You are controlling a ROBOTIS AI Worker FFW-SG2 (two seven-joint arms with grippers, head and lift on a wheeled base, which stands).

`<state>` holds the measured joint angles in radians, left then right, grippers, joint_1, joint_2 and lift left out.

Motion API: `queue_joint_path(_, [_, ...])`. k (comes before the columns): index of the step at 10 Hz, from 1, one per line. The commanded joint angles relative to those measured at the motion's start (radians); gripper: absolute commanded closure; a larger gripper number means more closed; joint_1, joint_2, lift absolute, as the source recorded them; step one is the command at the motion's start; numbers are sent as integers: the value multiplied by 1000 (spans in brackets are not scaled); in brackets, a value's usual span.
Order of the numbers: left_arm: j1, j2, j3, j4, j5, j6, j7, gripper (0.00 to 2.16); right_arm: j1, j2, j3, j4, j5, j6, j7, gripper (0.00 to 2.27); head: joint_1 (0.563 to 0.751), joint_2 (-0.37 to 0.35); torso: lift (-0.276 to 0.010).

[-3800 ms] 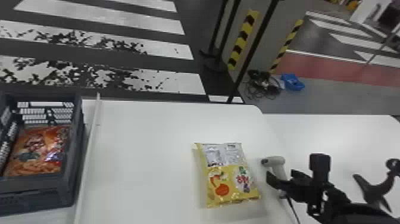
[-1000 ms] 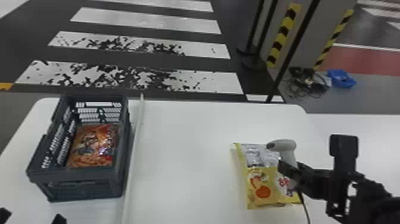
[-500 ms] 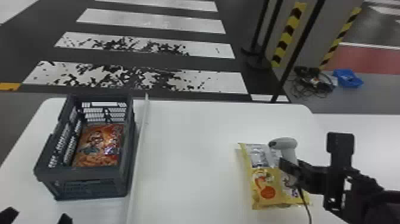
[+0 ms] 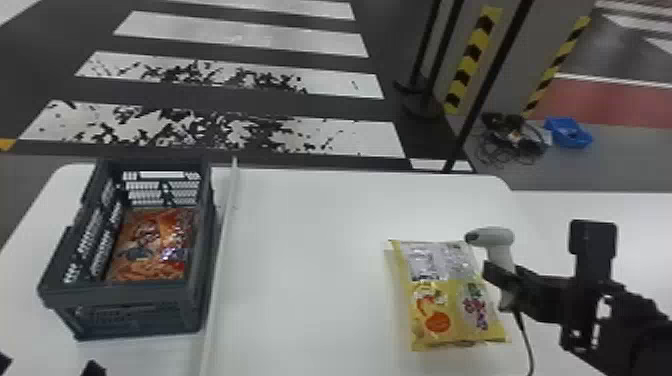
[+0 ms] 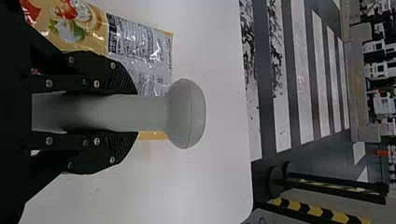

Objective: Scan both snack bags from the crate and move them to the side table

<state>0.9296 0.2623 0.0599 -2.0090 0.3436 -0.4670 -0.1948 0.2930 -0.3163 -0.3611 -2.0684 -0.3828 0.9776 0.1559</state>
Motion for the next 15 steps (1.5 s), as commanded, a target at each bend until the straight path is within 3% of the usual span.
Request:
queue_joint_path(1, [-3,0,0,4,0,0,0,39,5,-21,-44,30,-7,-15,7,2125,695,-215,-95])
queue_joint_path(7, [2,5,1,3,2,-12,0,39,-41,-90,-59,381,12,-276,86,2125,695,-348,-95])
queue_joint_path(12, [8,5,6,1,2,-18,-2,39,-81,-115,-15,588,13,-503,152,2121,695,-350,-95])
queue_joint_path(15, [8,5,6,-1,3,-18,-2,39,-83,-113,4,639,5,-592,166,1956,695,-350,-95])
